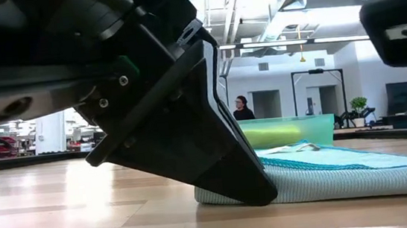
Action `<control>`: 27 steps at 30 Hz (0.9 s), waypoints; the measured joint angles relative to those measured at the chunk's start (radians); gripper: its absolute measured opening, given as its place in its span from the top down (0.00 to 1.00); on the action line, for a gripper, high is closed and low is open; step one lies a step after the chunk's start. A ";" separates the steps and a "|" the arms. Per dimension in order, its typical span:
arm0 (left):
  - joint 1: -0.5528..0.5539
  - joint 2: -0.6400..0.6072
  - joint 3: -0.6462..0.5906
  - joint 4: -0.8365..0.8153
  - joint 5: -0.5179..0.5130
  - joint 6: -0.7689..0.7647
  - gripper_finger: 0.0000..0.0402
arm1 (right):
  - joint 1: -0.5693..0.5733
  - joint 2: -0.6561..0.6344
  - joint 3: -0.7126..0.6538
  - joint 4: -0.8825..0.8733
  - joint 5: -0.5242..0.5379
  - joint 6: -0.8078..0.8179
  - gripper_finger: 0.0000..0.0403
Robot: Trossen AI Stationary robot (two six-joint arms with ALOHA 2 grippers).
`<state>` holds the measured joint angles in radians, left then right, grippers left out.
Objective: Roll microfiber towels into tight, uniform cylinder then place into a basket
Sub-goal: Roll the blue microfiber cloth
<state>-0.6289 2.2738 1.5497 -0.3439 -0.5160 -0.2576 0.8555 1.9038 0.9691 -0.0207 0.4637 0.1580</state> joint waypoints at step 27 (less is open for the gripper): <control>-0.010 -0.002 0.041 -0.053 0.186 -0.104 0.99 | 0.000 0.033 0.013 -0.039 -0.084 0.014 0.95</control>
<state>-0.6391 2.2718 1.5909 -0.3967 -0.3296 -0.3619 0.8558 1.9367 0.9825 -0.0595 0.3797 0.1723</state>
